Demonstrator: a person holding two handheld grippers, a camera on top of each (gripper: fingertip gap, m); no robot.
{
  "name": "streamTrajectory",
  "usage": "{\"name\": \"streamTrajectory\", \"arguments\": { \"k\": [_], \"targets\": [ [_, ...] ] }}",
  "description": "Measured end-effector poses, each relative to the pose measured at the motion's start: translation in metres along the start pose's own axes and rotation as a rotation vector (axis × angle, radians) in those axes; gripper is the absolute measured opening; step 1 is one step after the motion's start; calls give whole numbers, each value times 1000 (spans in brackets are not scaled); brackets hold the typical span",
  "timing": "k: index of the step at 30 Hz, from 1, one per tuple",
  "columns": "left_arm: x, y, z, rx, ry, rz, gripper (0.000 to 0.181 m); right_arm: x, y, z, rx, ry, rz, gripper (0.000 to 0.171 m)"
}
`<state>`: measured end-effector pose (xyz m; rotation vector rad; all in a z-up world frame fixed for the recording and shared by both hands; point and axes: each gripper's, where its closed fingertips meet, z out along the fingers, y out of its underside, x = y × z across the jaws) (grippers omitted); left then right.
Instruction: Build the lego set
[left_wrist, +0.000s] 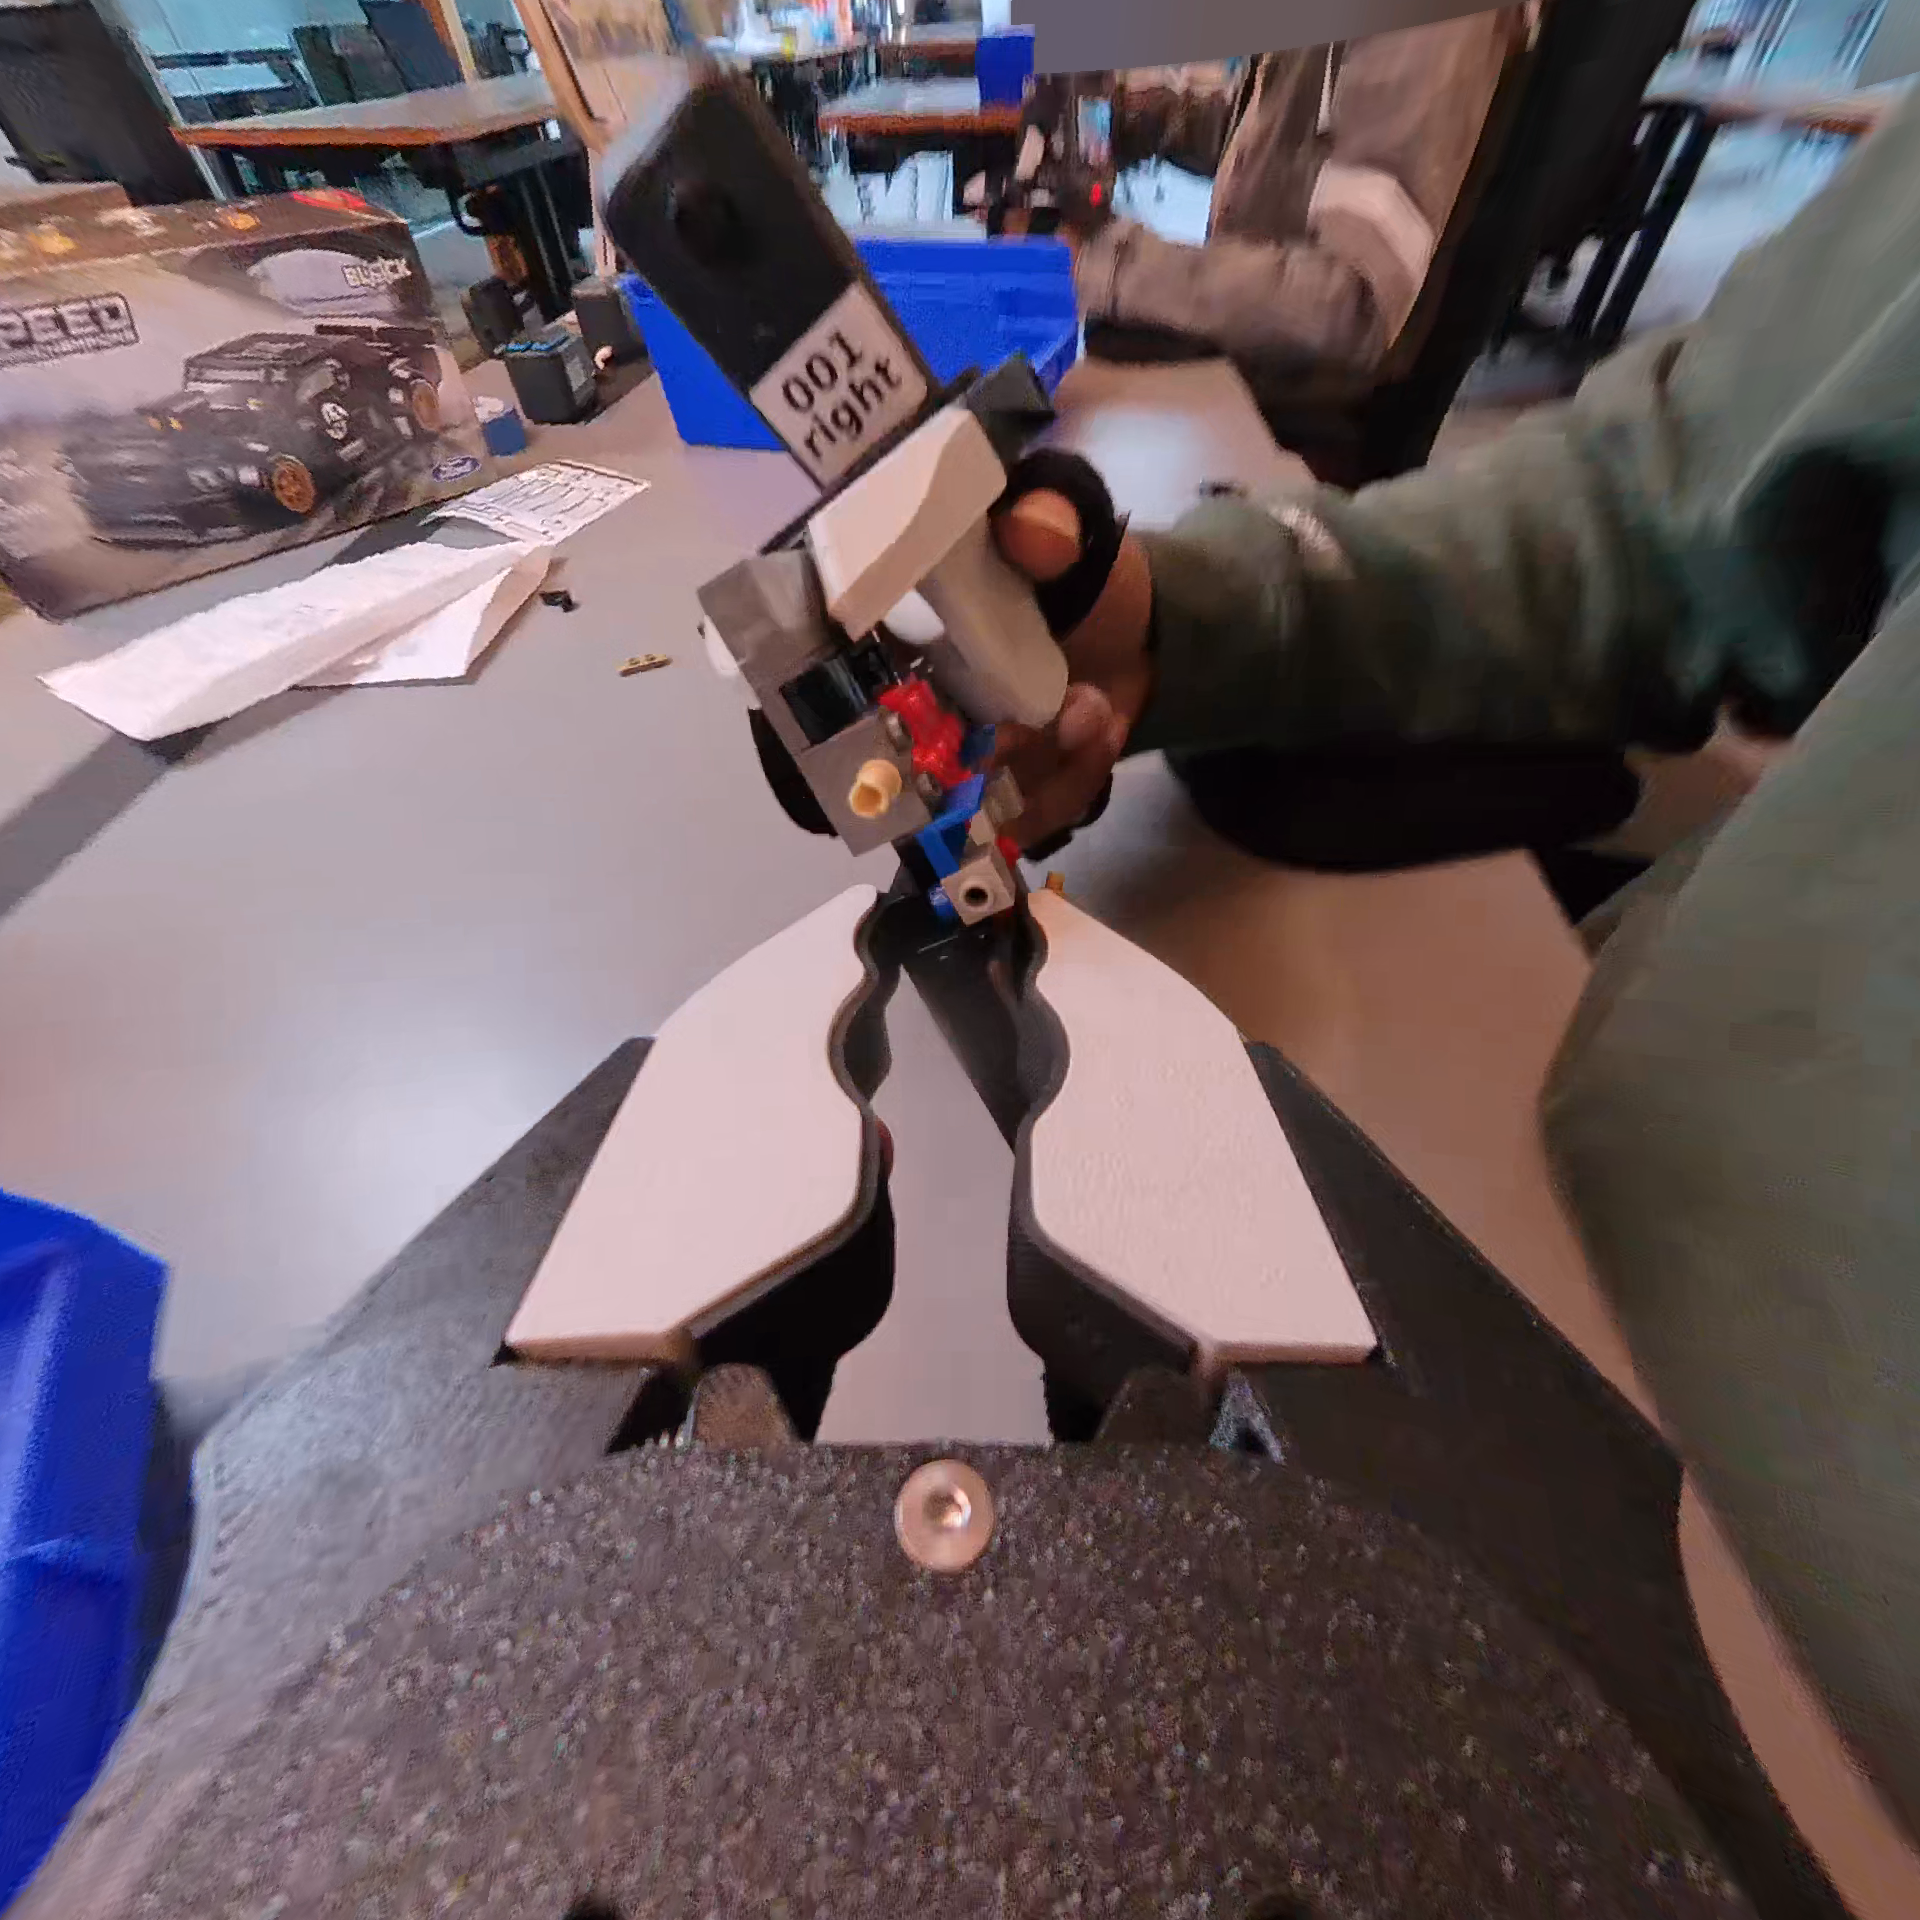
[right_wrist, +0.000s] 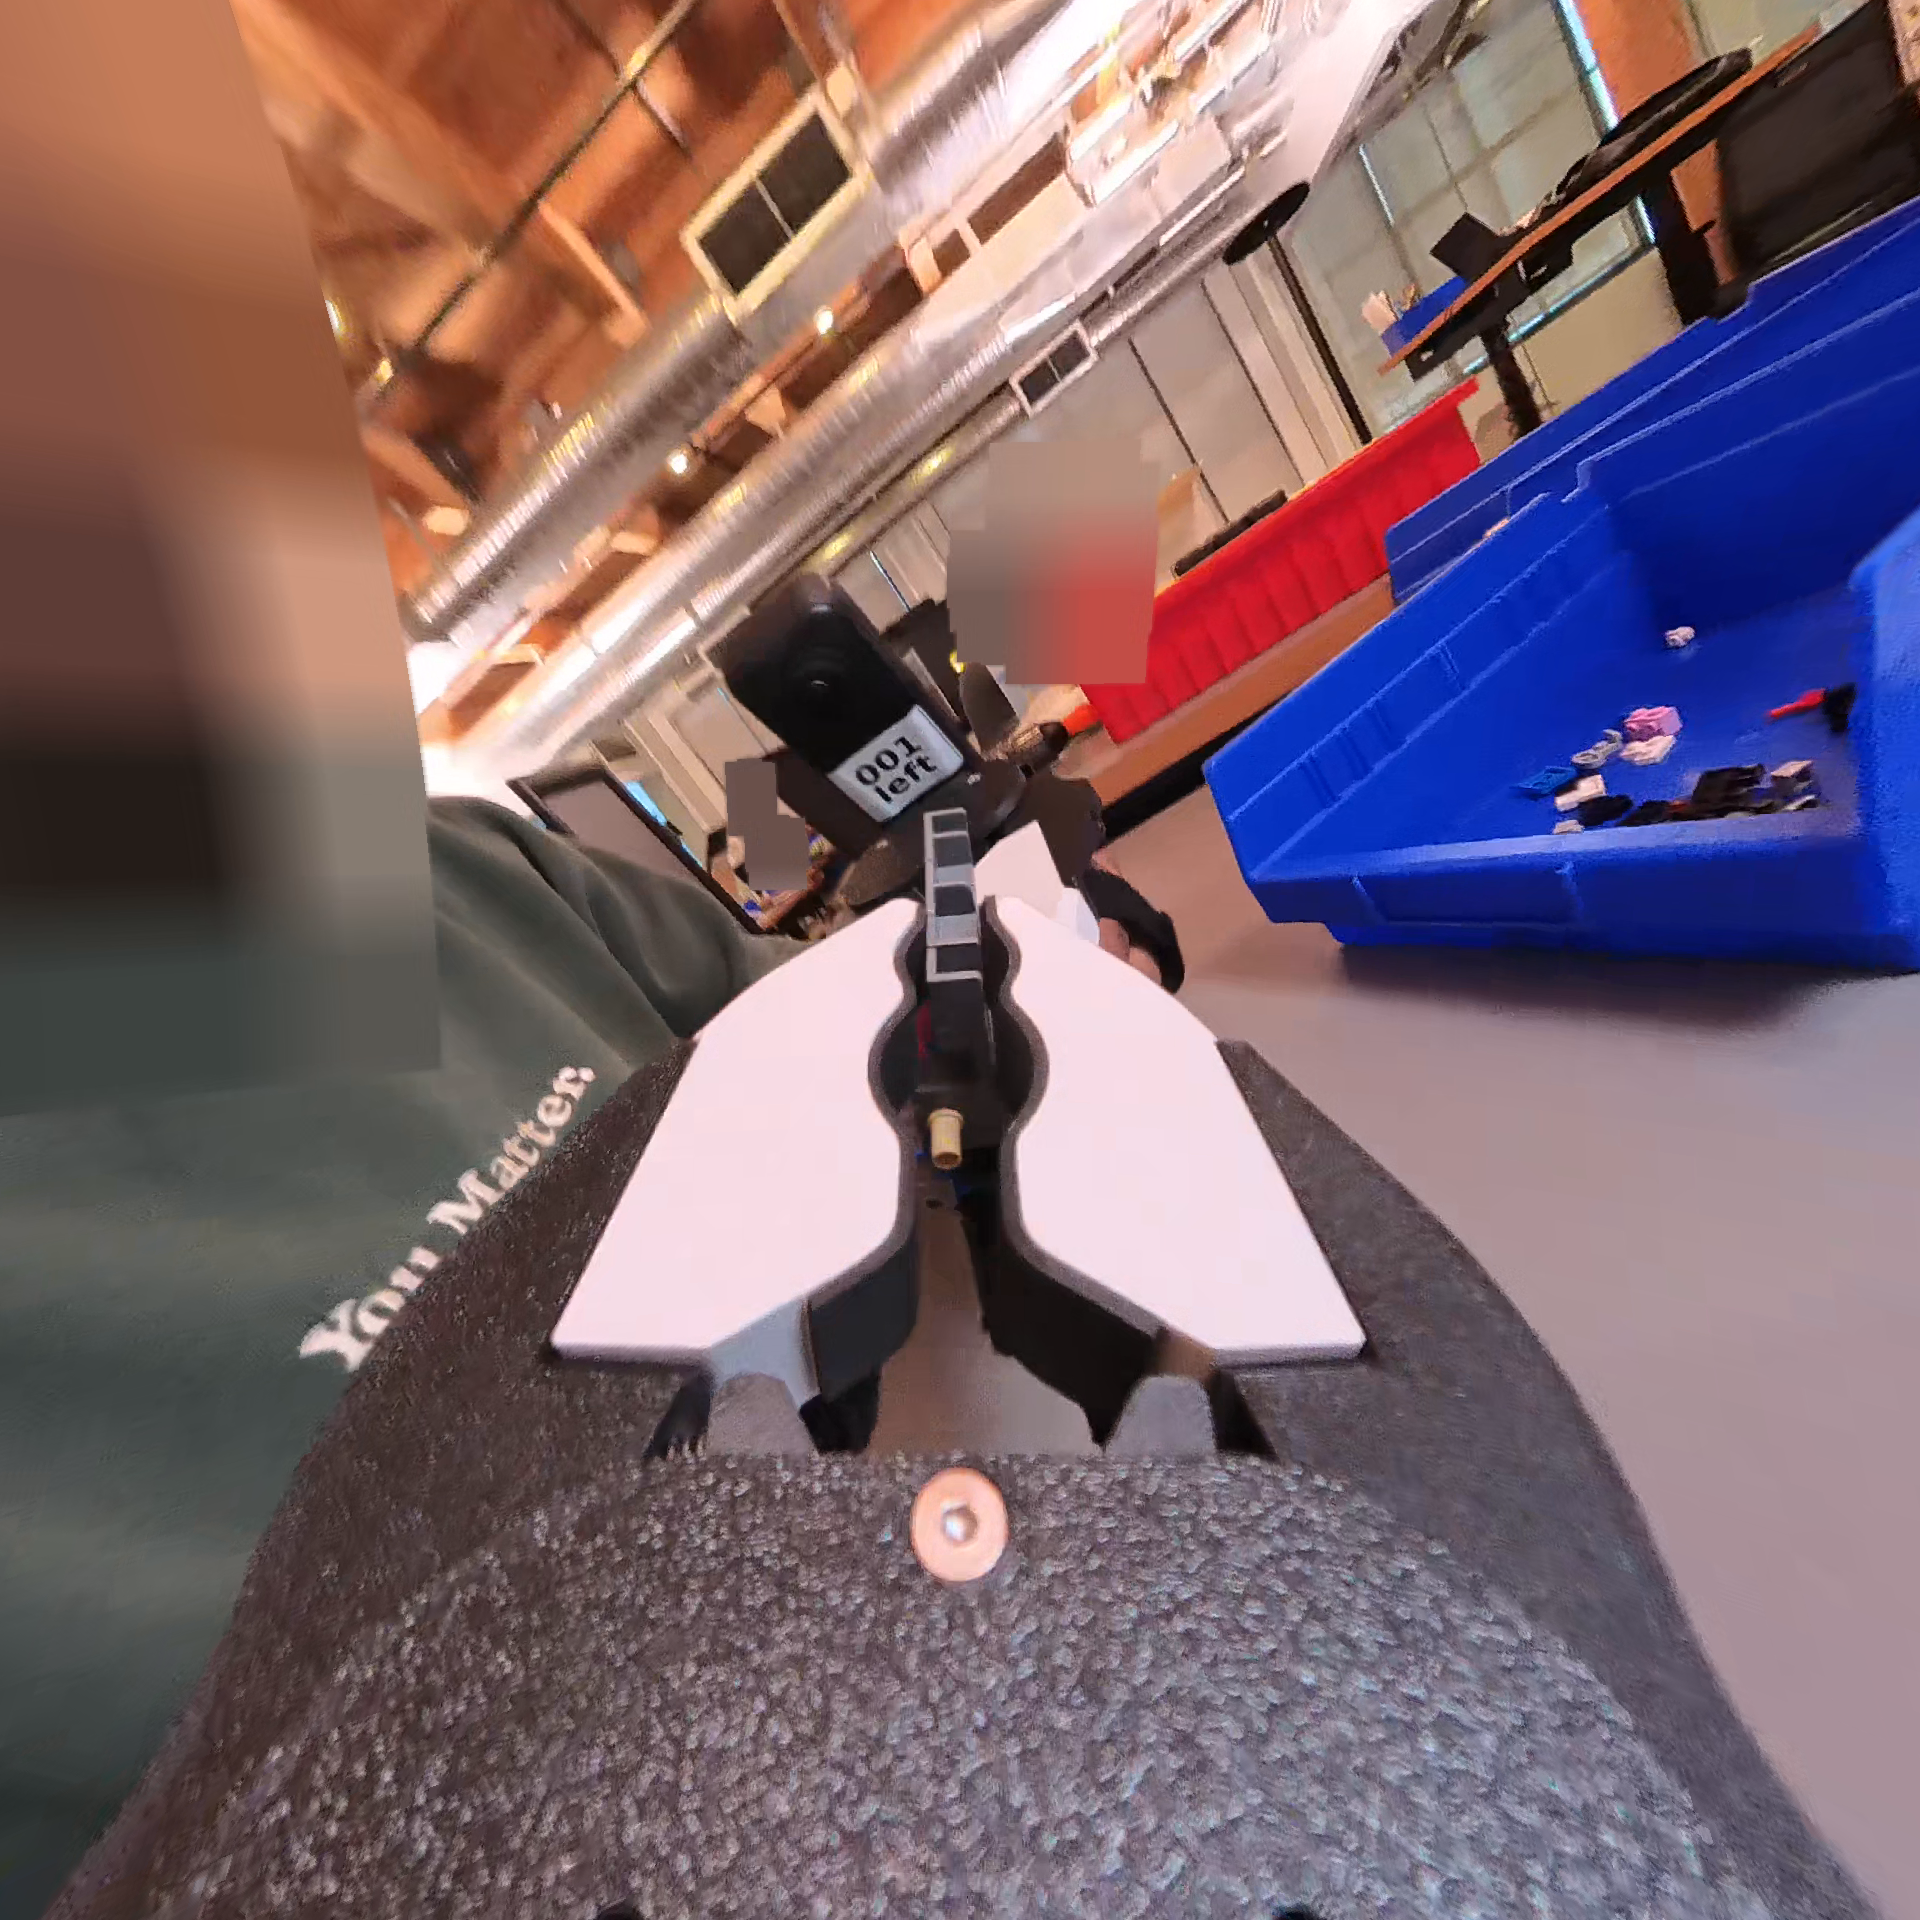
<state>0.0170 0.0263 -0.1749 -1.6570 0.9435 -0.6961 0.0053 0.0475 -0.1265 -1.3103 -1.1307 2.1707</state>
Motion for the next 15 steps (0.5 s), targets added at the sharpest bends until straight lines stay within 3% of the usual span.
{"name": "streamTrajectory", "arguments": {
  "k": [5,7,15],
  "targets": [
    [3,-13,3,103,57,-161,21,1,-10,-3,102,-45,87,8],
    [3,-15,5,124,64,-197,29,2,-9,-2,107,-39,87,8],
    [4,-5,7,39,68,-188,20,2,0,4,59,-29,44,9]
  ]
}}
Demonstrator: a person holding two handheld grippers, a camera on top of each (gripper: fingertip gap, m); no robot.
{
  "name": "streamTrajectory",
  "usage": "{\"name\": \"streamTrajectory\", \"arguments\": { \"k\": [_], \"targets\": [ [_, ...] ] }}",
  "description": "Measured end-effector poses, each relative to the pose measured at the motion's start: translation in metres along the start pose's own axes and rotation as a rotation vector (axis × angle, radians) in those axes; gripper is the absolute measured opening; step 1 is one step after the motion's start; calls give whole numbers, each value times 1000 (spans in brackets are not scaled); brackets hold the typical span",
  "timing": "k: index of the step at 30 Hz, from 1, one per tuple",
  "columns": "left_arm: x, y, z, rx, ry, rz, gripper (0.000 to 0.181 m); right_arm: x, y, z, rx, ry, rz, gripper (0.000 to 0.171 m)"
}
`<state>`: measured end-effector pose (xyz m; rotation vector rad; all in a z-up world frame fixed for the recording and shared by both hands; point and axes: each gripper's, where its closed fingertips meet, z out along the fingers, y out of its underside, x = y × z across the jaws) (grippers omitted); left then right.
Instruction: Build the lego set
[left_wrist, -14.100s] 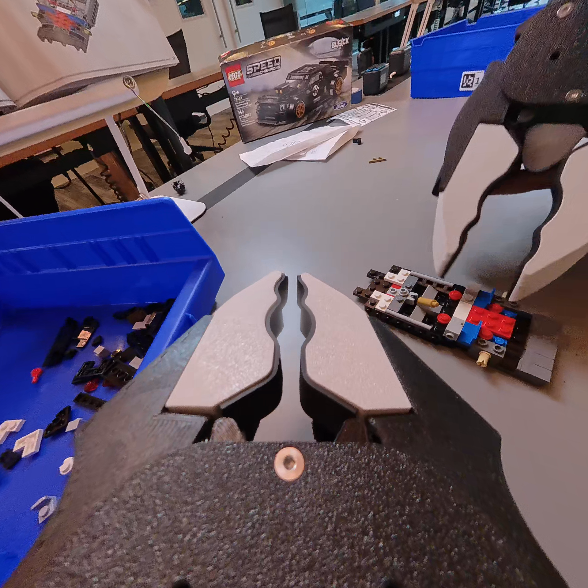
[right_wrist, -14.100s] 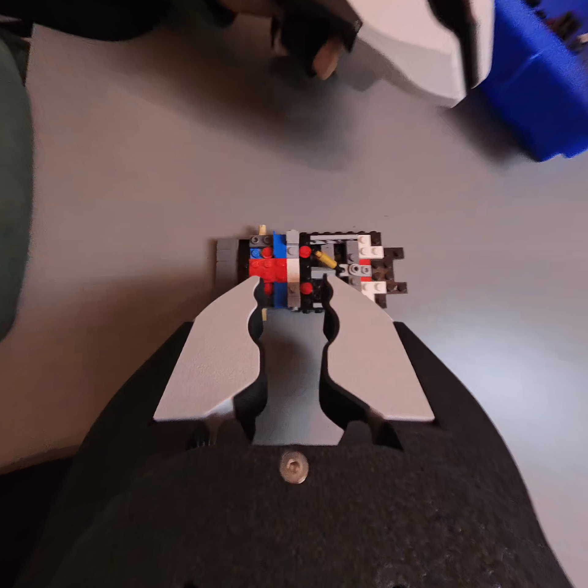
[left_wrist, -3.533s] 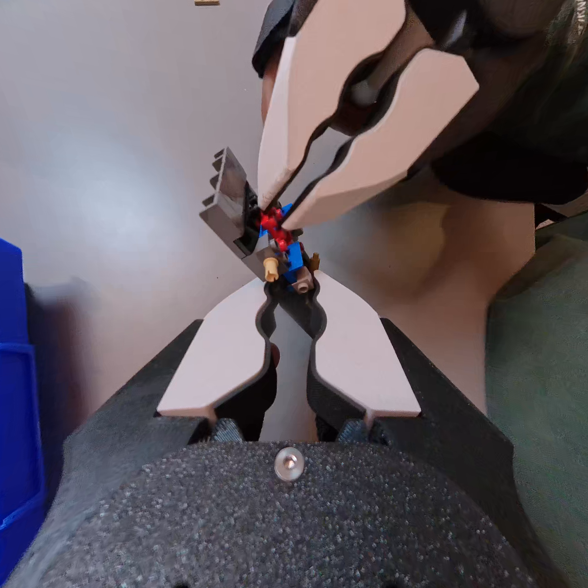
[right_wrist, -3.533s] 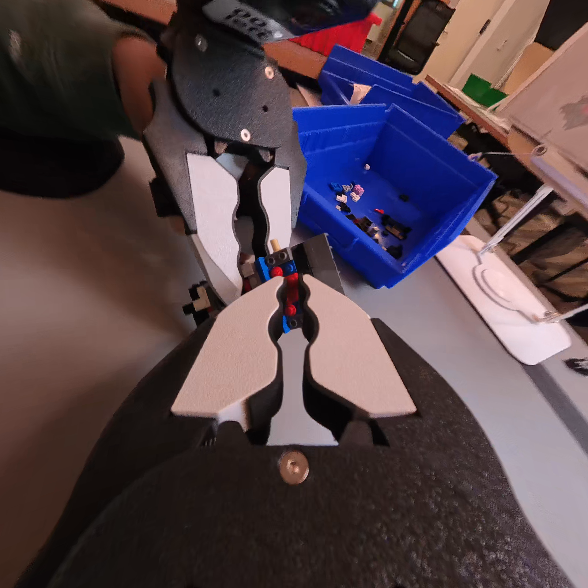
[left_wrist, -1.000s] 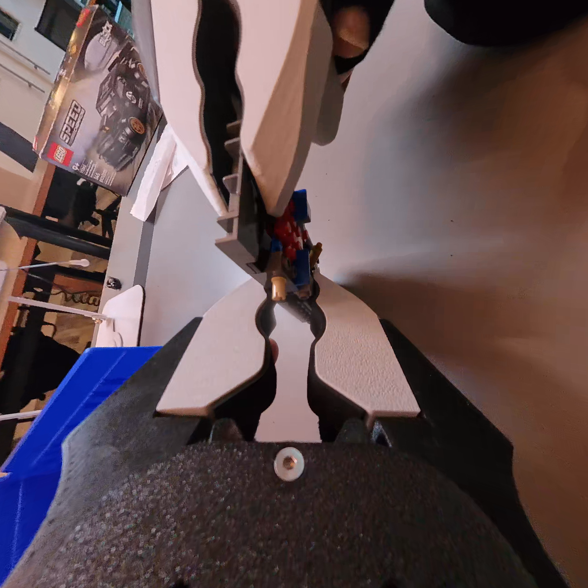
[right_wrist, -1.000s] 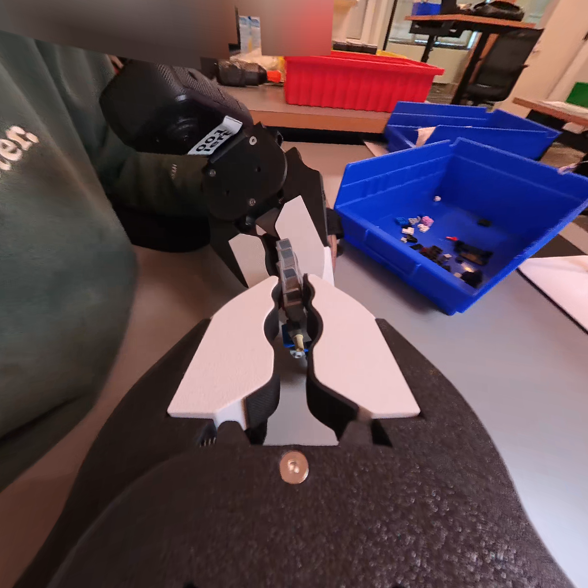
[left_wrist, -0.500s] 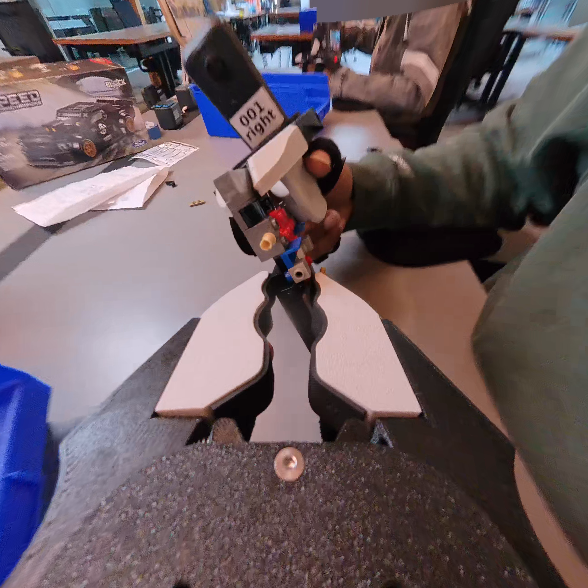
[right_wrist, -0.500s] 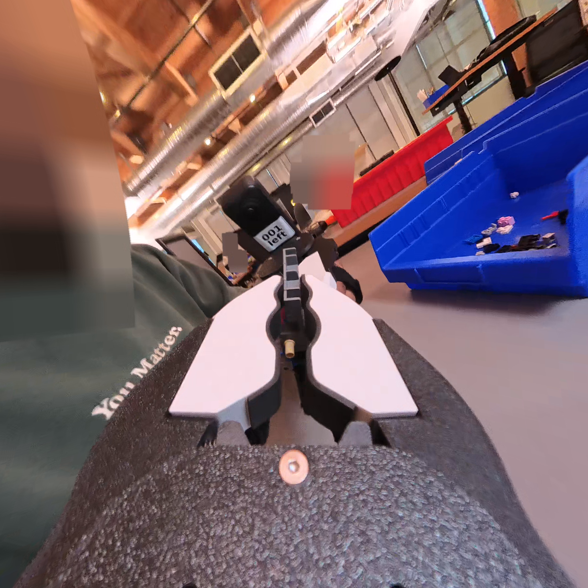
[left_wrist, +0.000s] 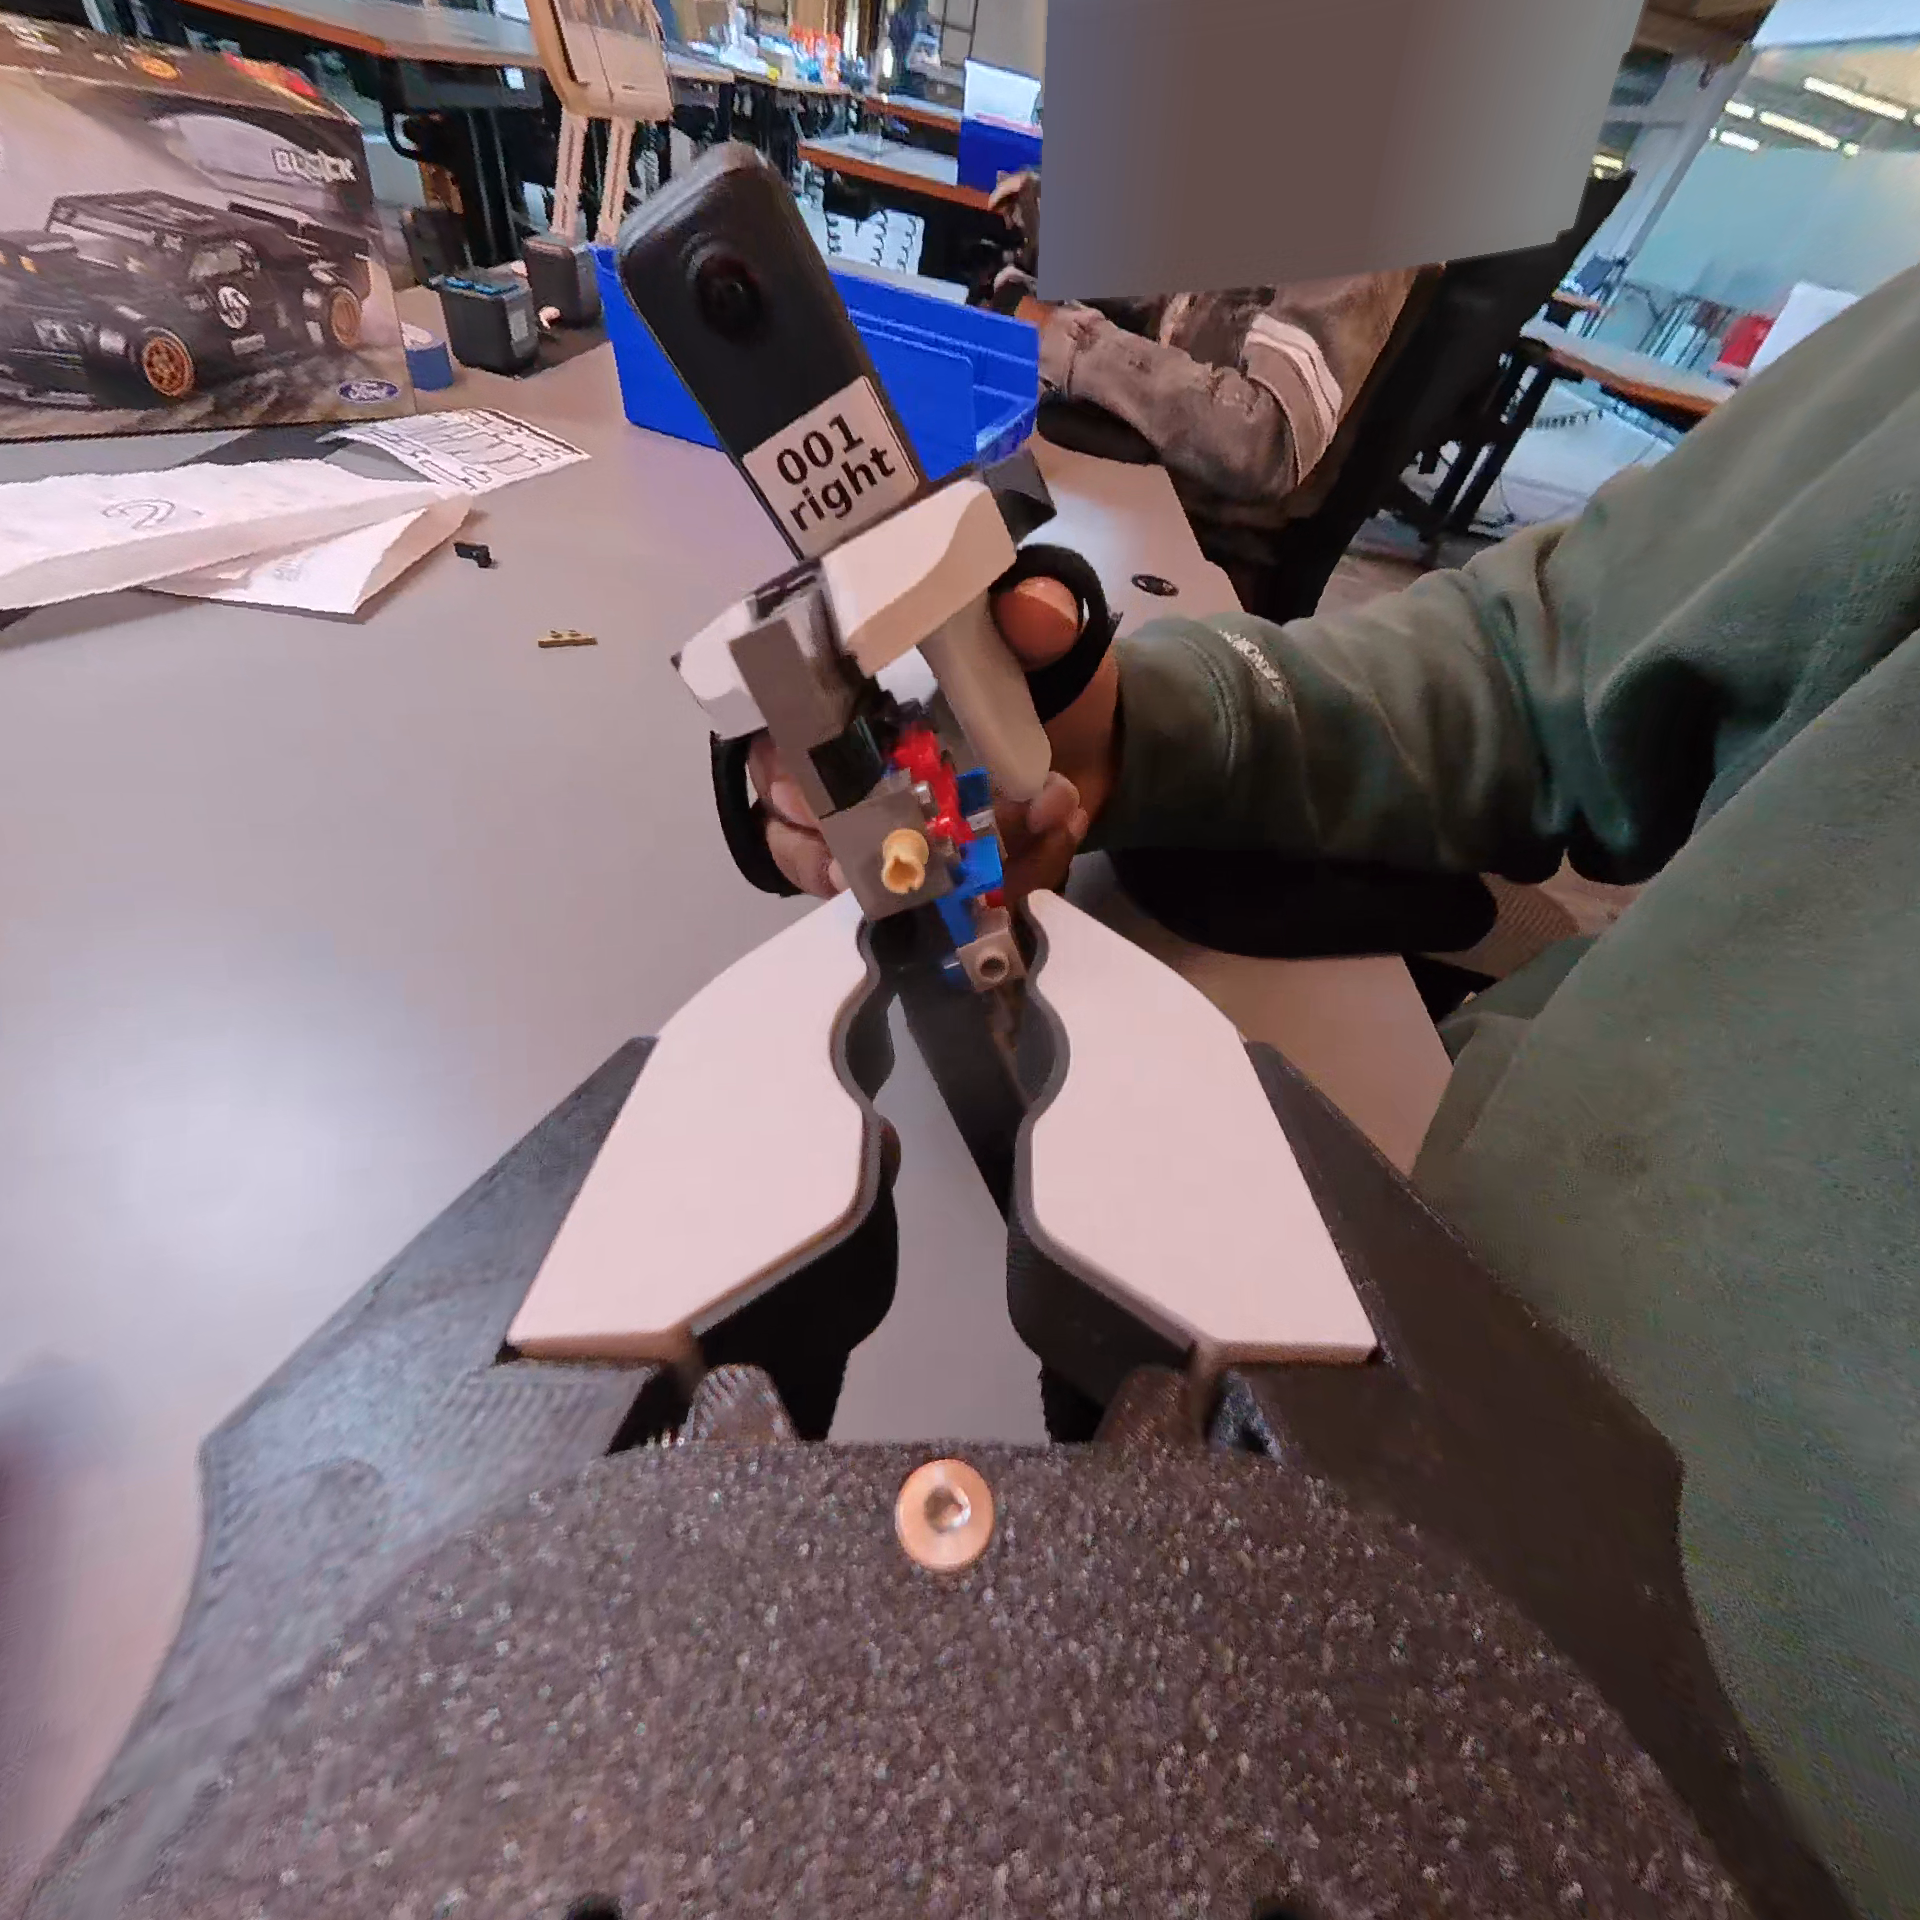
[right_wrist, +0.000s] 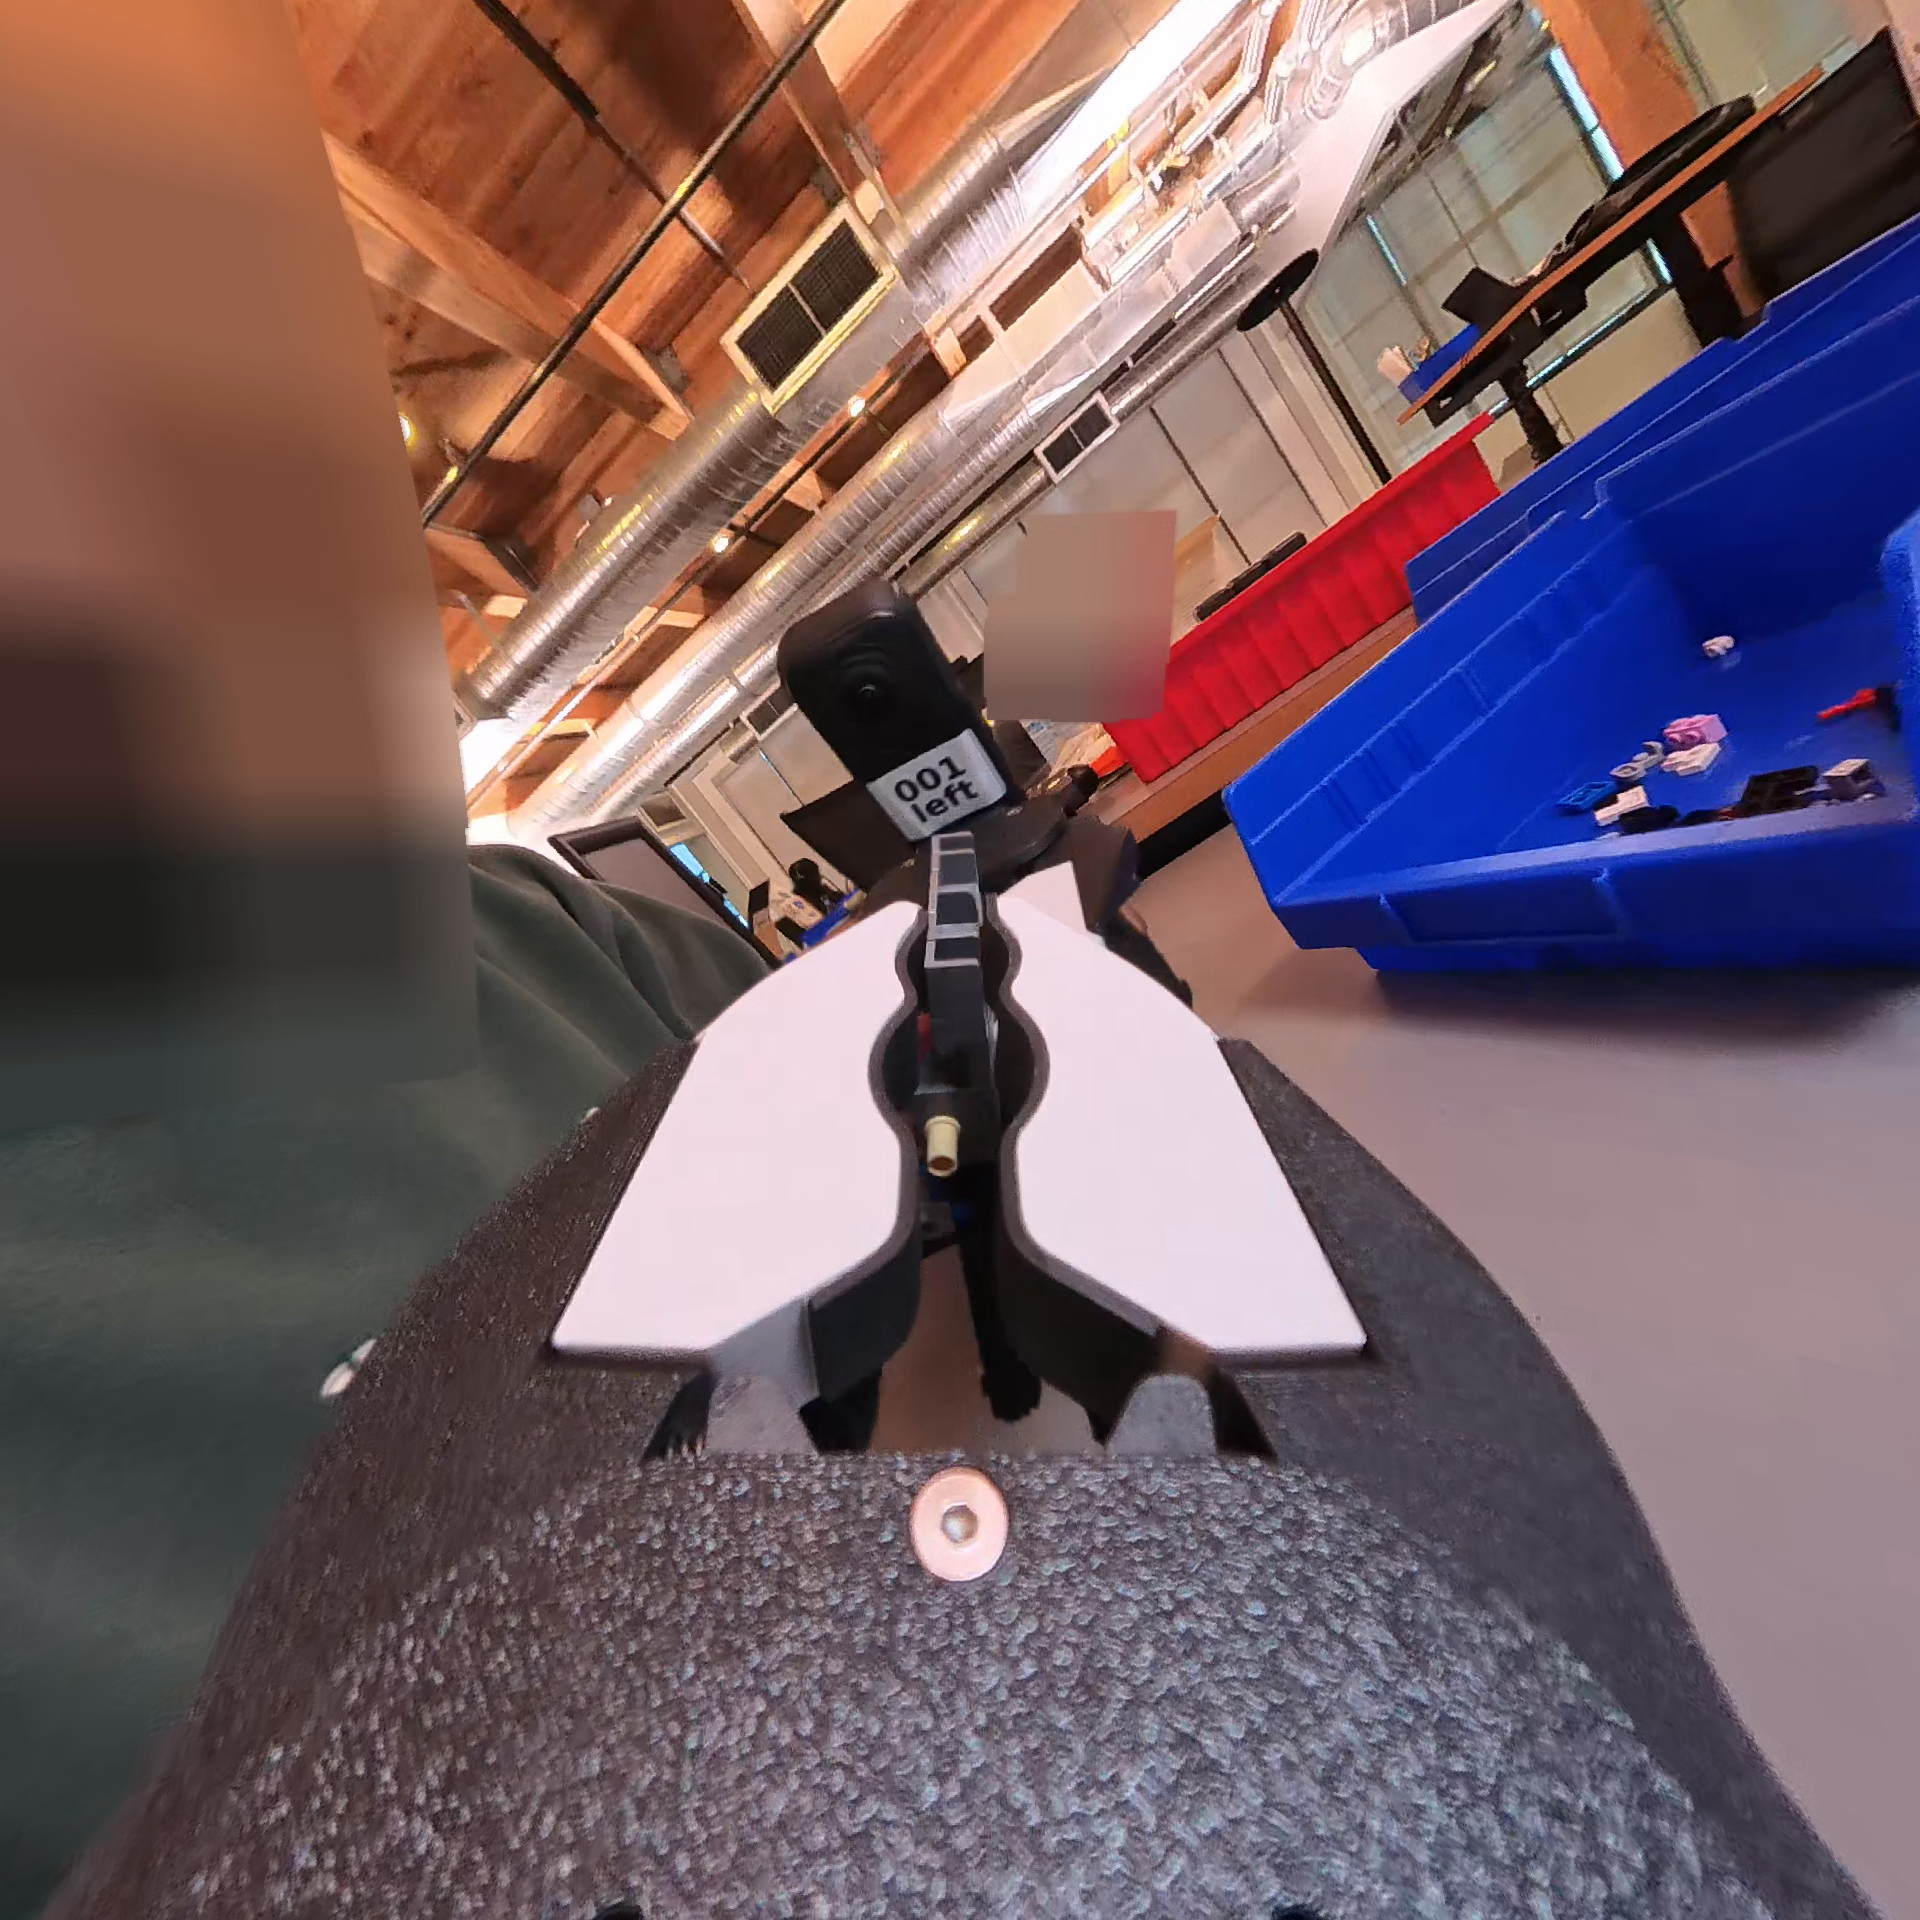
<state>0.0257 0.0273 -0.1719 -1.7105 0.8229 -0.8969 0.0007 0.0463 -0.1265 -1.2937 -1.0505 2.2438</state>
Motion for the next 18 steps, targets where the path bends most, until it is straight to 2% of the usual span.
{"name": "streamTrajectory", "arguments": {
  "k": [2,4,6,10,14,18],
  "targets": [
    [0,1,-3,-15,16,2,19,-2,2,0,-36,5,-34,10],
    [0,4,-4,-38,18,10,20,-5,6,0,-90,9,-90,21],
    [1,6,-5,-57,25,28,19,-5,14,0,-160,34,-153,23],
    [9,9,-4,-85,57,55,19,-8,25,1,-217,11,-152,12],
    [15,11,-4,-100,70,99,20,-14,27,2,-247,1,-196,12],
    [14,13,-5,-137,11,238,21,-15,29,1,-221,-53,-124,11]
  ]
}}
